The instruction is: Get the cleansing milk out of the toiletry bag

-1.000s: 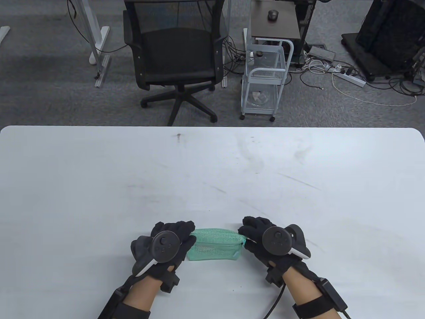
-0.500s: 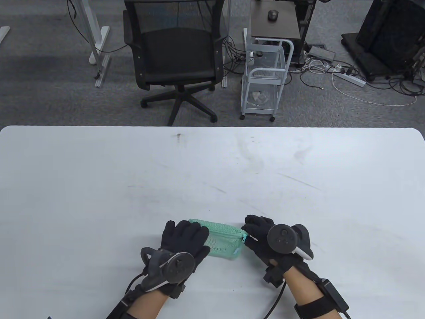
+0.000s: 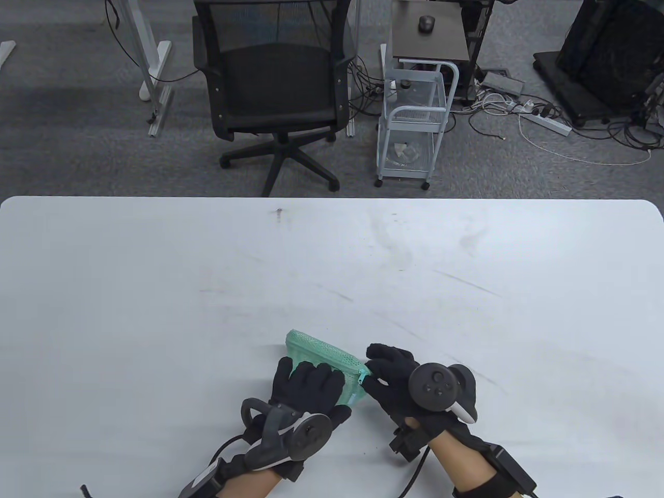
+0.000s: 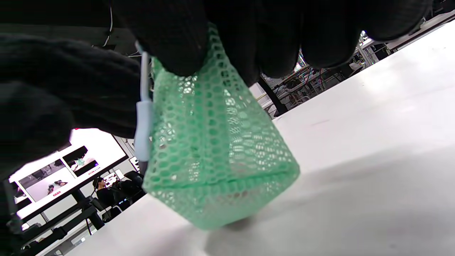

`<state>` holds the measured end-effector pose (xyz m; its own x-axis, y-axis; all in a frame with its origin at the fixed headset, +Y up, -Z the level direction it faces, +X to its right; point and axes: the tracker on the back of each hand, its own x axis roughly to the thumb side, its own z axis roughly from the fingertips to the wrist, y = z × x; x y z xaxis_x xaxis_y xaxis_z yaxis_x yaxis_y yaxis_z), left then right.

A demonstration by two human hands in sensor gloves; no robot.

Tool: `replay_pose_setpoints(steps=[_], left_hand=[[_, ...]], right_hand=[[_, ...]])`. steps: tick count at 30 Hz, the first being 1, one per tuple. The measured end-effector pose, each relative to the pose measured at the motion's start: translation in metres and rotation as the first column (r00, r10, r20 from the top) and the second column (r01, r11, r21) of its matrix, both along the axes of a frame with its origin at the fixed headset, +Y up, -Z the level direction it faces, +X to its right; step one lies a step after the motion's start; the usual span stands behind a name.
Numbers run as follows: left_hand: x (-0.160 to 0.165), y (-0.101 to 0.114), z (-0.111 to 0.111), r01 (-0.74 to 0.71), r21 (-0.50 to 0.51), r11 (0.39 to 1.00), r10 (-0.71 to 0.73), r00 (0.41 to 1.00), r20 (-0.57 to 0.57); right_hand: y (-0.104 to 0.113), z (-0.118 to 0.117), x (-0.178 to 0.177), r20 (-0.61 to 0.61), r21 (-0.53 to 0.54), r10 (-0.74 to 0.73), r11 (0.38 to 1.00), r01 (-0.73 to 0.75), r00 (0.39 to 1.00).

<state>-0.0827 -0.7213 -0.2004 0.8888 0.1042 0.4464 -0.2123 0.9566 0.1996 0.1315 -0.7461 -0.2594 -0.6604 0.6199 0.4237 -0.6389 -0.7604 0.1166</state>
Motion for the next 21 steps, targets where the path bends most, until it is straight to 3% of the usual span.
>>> replay_pose_setpoints(steps=[21], left_hand=[[0.005,-0.001,0.0,0.021,0.003,1.0,-0.021,0.999,-0.039]], right_hand=[[0.006,0.018,-0.019,0.017,-0.001,-0.082,0.997,0.082,0.996]])
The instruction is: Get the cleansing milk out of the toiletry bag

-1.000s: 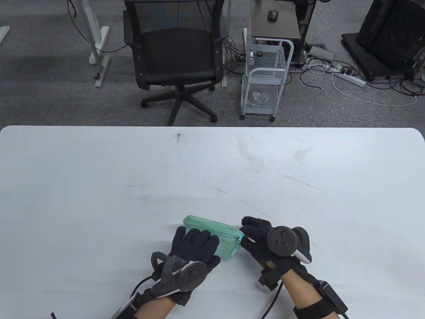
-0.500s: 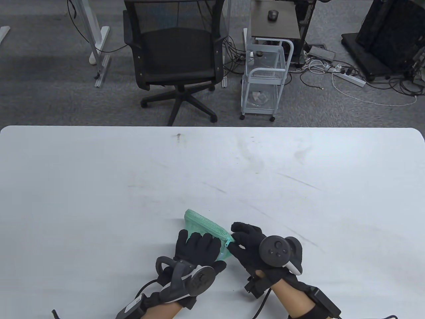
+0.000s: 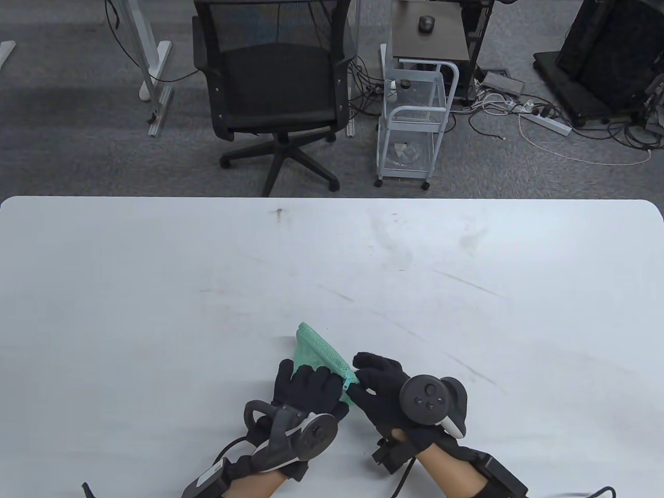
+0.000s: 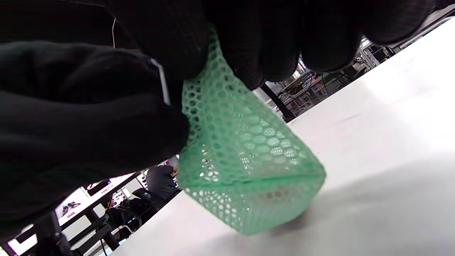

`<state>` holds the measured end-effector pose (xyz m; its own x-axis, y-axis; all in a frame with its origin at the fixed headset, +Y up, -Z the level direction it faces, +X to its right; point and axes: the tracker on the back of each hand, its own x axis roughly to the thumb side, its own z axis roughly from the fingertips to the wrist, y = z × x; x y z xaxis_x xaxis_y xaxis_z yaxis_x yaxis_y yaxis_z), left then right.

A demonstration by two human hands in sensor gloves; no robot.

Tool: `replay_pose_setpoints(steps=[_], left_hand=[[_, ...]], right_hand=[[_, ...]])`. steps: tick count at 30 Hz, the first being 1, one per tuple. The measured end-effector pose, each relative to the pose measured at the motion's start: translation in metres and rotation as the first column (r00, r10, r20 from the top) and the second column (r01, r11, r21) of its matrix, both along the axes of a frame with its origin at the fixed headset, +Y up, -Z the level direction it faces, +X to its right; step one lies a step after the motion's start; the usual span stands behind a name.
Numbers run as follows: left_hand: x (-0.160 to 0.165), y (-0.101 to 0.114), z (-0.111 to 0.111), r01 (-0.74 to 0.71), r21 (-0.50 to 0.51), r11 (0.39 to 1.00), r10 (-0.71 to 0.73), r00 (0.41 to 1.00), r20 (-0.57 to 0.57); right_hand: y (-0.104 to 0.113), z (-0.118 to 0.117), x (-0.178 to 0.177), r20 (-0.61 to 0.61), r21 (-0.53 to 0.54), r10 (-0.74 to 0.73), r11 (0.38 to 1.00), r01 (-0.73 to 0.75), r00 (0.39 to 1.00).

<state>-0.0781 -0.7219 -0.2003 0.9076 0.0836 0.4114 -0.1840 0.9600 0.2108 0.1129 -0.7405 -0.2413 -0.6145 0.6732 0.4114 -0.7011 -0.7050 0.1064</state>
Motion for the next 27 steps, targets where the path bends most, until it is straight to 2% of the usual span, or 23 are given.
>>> replay_pose_setpoints(steps=[12,22,27], left_hand=[[-0.0015,0.0,-0.002,-0.01,0.005,1.0,0.01,1.0,-0.017],[-0.0062,0.0048,-0.001,-0.049,0.027,0.998,0.049,0.998,-0.031],[-0.0091,0.0087,-0.0003,-0.062,0.049,0.997,0.064,0.997,-0.046]], right_hand=[[0.0008,-0.0002,0.0008,0.0,0.004,0.008,1.0,-0.008,1.0],[0.0056,-0.0024,0.0073,0.052,0.099,0.11,0.988,-0.115,0.993],[0.0038,-0.0059,0.0096,0.067,0.103,0.13,0.985,-0.136,0.989]])
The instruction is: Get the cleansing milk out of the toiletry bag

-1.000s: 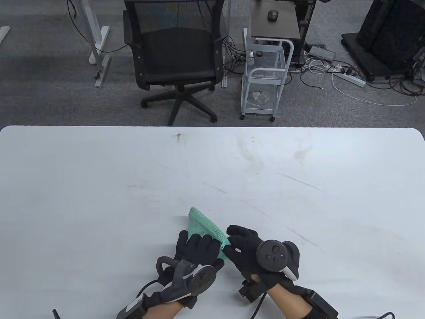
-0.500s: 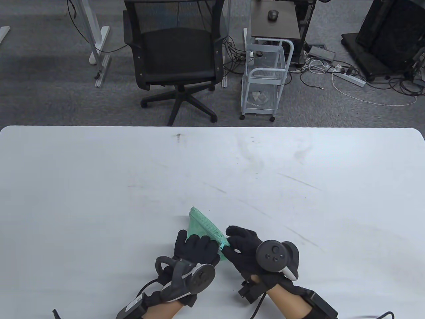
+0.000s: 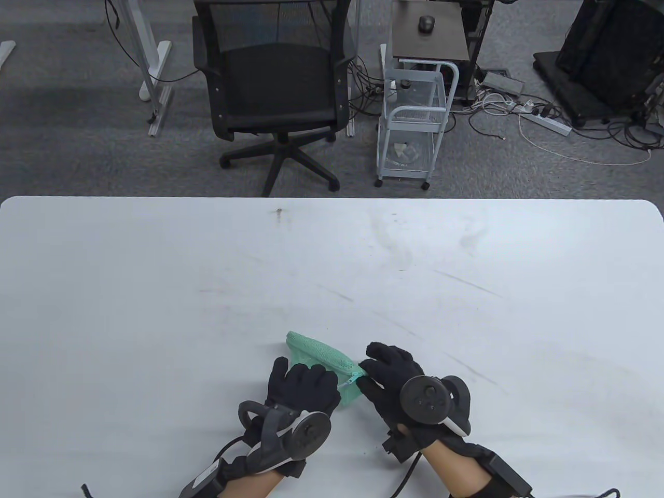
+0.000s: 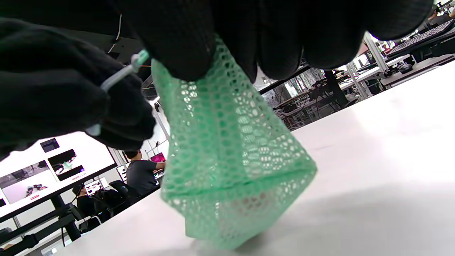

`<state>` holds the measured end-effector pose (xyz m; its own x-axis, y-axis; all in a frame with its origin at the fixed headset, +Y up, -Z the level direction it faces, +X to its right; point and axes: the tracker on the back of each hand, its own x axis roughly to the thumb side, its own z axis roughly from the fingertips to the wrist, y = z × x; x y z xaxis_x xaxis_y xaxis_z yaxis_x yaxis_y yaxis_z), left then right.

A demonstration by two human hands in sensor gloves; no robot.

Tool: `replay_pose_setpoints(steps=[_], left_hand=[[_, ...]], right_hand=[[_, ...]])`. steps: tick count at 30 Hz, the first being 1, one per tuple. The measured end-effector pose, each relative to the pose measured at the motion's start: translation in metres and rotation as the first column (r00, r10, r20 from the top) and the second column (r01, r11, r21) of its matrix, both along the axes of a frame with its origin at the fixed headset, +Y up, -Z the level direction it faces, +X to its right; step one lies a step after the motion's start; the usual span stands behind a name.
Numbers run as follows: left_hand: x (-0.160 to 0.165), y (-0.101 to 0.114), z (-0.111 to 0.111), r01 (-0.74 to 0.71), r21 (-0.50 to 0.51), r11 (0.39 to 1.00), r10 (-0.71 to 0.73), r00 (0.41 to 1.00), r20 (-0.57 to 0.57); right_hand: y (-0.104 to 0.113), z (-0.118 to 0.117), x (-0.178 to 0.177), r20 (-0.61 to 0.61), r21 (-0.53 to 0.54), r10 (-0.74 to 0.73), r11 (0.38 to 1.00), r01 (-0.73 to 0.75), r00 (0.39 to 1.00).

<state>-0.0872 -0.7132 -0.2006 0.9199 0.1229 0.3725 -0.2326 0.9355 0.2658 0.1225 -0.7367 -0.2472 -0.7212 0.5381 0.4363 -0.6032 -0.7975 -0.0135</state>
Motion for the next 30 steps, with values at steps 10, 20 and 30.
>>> replay_pose_setpoints(steps=[10,20,30], left_hand=[[-0.003,0.001,-0.001,-0.011,0.005,1.0,0.011,1.0,-0.018],[-0.01,0.003,-0.003,-0.035,0.003,0.999,0.035,0.999,-0.038],[-0.014,-0.003,-0.012,0.023,-0.025,0.999,-0.025,0.997,-0.069]], right_hand=[[0.0,-0.002,0.001,-0.023,0.025,0.051,0.998,-0.051,0.998],[-0.001,-0.009,0.008,-0.019,0.033,0.092,0.995,-0.092,0.996],[-0.001,-0.013,0.011,-0.034,0.028,0.104,0.994,-0.103,0.994]])
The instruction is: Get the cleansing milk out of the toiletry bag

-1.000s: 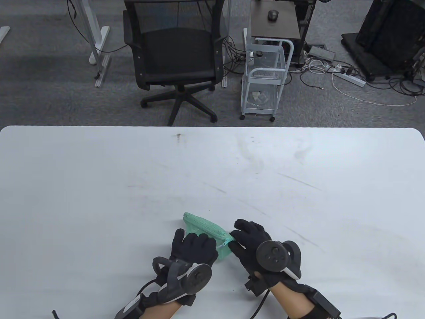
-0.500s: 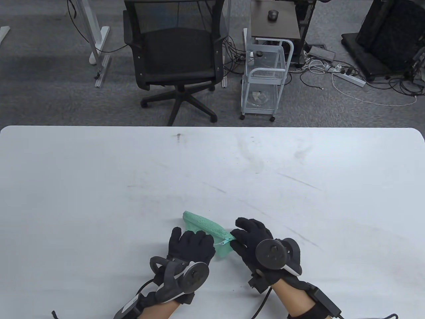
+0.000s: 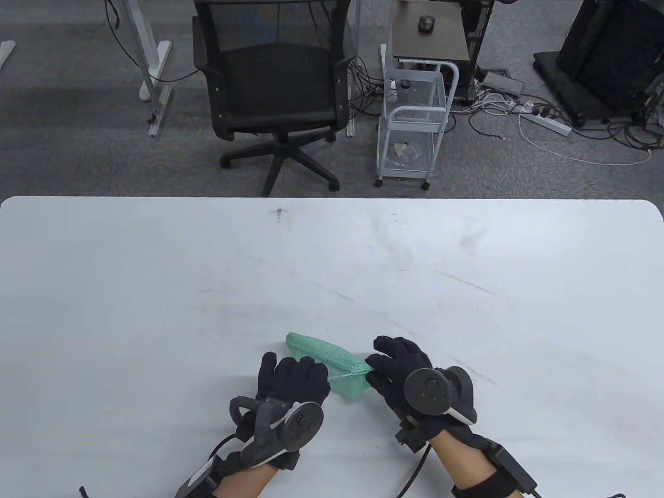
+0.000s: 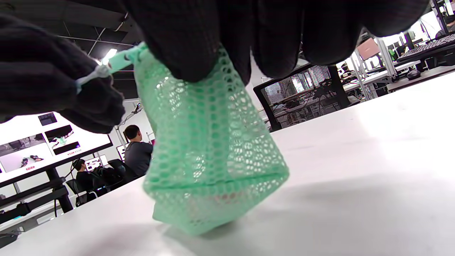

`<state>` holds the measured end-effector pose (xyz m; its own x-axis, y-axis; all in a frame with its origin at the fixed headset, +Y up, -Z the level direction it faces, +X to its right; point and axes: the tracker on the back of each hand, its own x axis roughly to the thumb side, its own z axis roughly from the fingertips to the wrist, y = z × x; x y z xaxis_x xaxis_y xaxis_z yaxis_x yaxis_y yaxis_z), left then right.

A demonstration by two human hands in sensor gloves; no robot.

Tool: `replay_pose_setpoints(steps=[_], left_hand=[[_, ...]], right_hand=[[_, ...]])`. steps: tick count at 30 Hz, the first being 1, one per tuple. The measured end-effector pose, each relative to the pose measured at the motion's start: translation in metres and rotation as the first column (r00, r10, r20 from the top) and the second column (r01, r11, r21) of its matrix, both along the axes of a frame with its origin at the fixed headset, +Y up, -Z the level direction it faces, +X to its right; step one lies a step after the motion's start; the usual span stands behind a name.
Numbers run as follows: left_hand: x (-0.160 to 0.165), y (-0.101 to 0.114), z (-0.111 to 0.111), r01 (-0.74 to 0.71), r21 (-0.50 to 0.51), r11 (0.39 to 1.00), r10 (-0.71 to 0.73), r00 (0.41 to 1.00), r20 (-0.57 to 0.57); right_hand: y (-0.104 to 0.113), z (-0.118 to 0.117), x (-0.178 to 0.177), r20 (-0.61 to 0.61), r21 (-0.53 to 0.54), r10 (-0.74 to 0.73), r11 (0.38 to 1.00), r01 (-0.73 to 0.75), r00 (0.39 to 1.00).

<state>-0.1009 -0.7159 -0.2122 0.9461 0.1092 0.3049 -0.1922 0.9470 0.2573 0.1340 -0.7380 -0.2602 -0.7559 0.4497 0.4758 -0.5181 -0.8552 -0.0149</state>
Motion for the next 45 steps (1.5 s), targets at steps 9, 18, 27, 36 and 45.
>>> replay_pose_setpoints(steps=[9,18,27,36,45], left_hand=[[-0.01,-0.005,-0.01,-0.004,-0.047,0.999,0.002,0.999,-0.045],[-0.007,-0.008,-0.01,-0.016,-0.073,0.997,0.013,0.999,-0.032],[-0.006,-0.007,-0.01,-0.011,-0.079,0.997,0.01,1.0,-0.021],[-0.009,-0.006,-0.011,-0.016,-0.078,0.997,0.013,0.999,-0.042],[-0.017,-0.007,-0.016,-0.024,-0.099,0.995,0.016,0.997,-0.08]], right_hand=[[-0.001,-0.004,0.005,0.012,-0.015,0.017,1.0,-0.017,1.0],[-0.004,-0.003,0.001,0.002,-0.02,0.056,0.998,-0.056,0.998],[-0.007,-0.002,-0.008,-0.006,0.016,0.073,0.997,-0.072,0.997],[-0.008,-0.004,-0.006,-0.002,0.001,0.064,0.998,-0.064,0.998],[-0.008,-0.007,0.0,0.011,-0.01,0.061,0.998,-0.061,0.998]])
